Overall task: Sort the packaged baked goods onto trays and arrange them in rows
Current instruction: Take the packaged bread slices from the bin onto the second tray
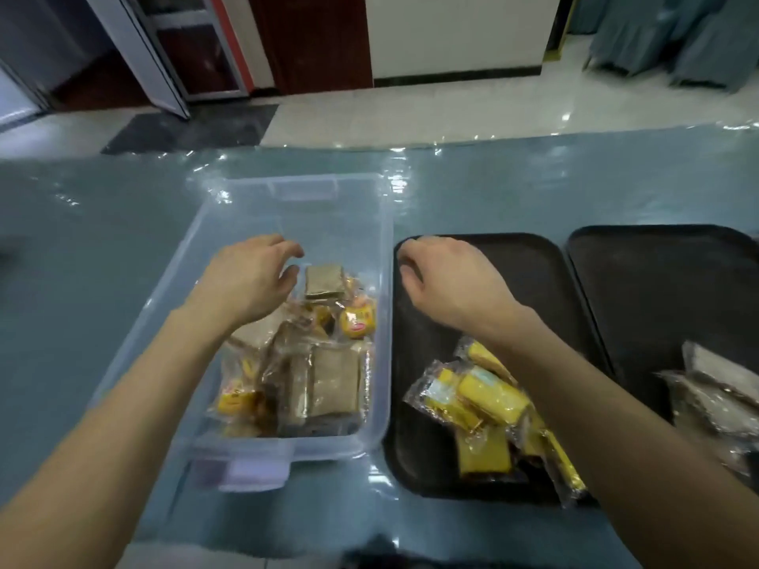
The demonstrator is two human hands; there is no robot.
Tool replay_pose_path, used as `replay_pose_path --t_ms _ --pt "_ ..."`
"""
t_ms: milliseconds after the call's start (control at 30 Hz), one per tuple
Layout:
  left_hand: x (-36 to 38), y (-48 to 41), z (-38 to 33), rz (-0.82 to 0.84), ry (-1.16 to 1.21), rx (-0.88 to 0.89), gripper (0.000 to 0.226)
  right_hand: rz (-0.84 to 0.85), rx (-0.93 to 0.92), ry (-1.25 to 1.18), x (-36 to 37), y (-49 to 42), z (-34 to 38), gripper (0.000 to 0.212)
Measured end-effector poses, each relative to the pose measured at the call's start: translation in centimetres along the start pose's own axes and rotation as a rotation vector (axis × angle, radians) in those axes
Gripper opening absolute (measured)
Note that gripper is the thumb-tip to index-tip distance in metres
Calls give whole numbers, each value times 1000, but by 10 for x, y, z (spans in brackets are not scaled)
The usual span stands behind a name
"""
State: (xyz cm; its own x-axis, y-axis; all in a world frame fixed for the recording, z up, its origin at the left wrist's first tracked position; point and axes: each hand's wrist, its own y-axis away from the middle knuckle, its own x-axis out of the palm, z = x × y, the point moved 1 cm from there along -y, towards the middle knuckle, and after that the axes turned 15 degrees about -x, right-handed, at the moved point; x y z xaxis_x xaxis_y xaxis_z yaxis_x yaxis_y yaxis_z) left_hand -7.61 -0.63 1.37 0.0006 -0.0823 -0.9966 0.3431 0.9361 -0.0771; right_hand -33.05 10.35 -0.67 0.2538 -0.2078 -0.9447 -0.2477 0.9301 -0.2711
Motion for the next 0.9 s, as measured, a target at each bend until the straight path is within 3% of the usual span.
replay_pose_path --t_ms 167,333,433,533,667,733,833,900 --pt "38 -29 81 247 -99 -74 35 84 11 -2 41 -76 47 21" --pt "80 -56 101 459 -86 -4 32 538 126 -154 107 -109 61 52" --pt "109 -76 97 634 -56 41 64 787 149 -260 133 -97 65 81" --pt "131 -88 94 773 -74 84 106 880 74 -237 142 -92 67 98" --pt "142 -100 87 762 -88 137 122 998 53 -243 150 -93 68 106" --pt "143 -103 89 756 -108 126 112 1009 72 -226 151 -94 66 91" --pt "143 -99 93 848 -159 88 67 1055 45 -222 156 -89 66 54" --pt "139 -98 95 876 -185 105 48 1091 38 -232 161 -87 66 46"
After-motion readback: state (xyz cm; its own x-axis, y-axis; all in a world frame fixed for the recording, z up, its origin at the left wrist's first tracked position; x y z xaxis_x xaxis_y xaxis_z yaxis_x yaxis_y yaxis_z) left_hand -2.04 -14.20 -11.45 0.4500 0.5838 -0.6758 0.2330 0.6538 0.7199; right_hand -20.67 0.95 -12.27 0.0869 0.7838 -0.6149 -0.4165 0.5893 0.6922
